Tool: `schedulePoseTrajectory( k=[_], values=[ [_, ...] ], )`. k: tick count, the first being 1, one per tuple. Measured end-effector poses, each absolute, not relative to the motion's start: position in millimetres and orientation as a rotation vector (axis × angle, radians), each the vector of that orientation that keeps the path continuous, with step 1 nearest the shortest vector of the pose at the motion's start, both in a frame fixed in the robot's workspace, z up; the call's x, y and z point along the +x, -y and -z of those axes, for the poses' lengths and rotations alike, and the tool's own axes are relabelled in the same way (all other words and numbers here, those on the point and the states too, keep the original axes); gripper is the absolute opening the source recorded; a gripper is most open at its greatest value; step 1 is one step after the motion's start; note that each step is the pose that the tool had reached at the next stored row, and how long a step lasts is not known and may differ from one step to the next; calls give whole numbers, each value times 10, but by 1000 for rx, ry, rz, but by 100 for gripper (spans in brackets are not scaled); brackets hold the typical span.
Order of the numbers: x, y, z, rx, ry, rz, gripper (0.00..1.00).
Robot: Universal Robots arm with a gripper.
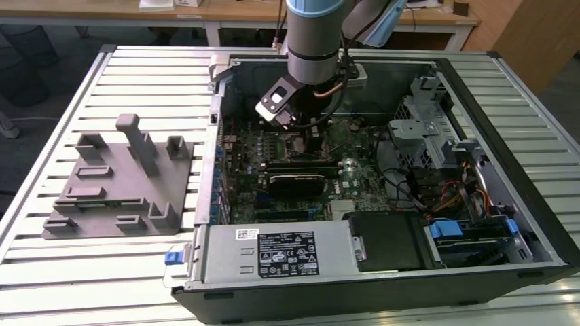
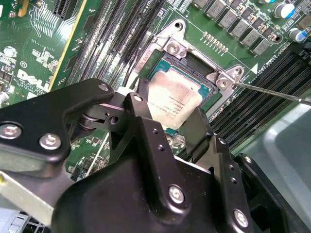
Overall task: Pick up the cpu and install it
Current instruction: 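Pick up the cpu and move it towards the insertion slot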
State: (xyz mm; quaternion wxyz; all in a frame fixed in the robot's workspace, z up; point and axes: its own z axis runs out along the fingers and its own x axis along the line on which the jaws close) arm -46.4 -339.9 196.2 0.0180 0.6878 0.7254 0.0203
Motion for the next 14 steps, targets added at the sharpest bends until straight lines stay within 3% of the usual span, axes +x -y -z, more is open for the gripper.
schedulePoseTrajectory(
  k=[7,8,14],
  values=[
    [-464,3399,-1962,2136,-2253,-63,54],
    [-464,3399,-1962,2136,-2253,-63,60],
    [-475,3398,-1964,2136,-2253,-63,60]
  ],
)
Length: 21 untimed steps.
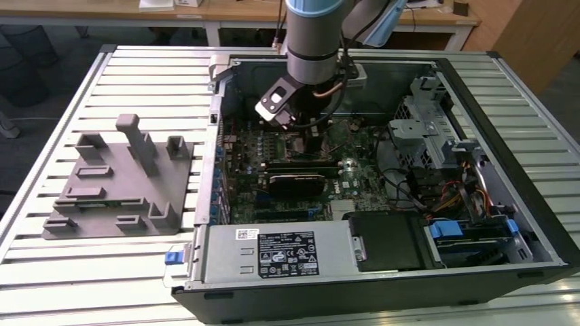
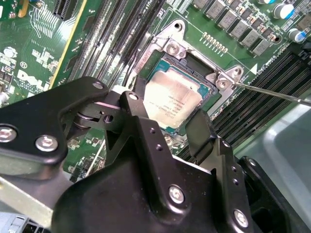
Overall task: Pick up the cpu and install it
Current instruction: 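Pick up the cpu and move it towards the insertion slot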
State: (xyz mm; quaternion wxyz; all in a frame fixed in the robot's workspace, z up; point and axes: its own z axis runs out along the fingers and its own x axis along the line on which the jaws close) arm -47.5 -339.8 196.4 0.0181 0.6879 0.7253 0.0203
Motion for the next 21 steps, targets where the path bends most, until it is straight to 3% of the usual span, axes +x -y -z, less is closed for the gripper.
schedulePoseTrajectory(
  k=[5,6,21],
  values=[
    [-484,3364,-1963,2137,-2252,-61,58],
    [-484,3356,-1962,2137,-2251,-61,52],
    [-480,3343,-1940,2144,-2248,-68,53]
  ],
)
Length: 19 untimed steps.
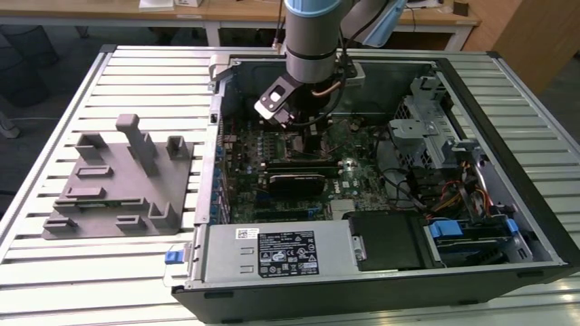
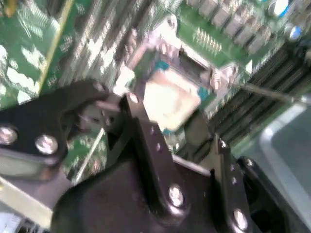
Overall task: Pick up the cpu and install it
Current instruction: 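Pick up the cpu and move it towards the insertion slot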
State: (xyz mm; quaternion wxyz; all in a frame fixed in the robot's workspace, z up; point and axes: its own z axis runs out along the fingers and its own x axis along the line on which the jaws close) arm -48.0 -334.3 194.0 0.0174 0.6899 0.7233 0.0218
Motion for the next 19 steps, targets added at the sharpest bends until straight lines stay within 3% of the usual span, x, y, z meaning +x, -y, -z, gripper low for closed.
schedulePoseTrajectory(
  k=[1,10,12,13,19],
  values=[
    [-482,3346,-1944,2143,-2247,-66,60],
    [-492,3369,-1957,2129,-2260,-63,60],
    [-492,3370,-1958,2123,-2265,-62,58],
    [-492,3370,-1958,2121,-2267,-63,52],
    [-492,3371,-1957,2120,-2268,-63,52]
  ],
)
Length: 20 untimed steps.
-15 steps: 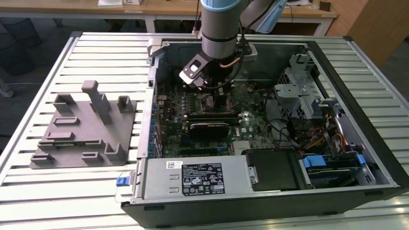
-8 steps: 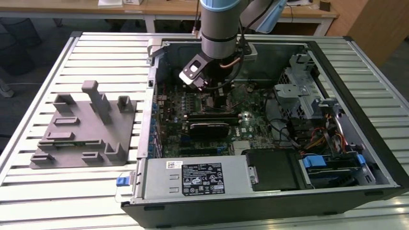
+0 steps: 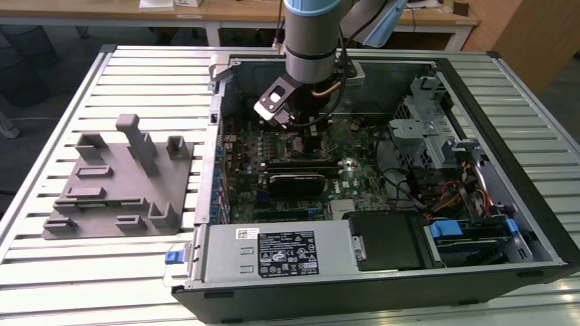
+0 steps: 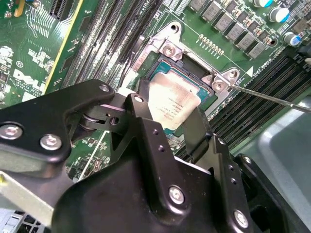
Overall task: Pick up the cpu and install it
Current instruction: 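Pick up the cpu and move it towards the insertion slot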
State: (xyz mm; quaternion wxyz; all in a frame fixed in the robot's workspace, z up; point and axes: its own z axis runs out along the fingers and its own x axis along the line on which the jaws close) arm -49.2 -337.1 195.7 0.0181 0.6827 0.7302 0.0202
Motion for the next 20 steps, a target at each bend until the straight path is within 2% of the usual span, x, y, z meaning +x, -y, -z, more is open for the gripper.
schedulePoseTrajectory(
  k=[4,5,15,16,17,18,20],
  values=[
    [-491,3370,-1957,2120,-2268,-63,53],
    [-491,3368,-1957,2120,-2268,-63,60],
    [-492,3356,-2034,2121,-2268,-63,60],
    [-492,3356,-2057,2121,-2268,-63,58],
    [-492,3356,-2080,2121,-2268,-63,52],
    [-492,3356,-2097,2121,-2268,-63,52],
    [-491,3356,-2122,2121,-2268,-63,40]
  ],
)
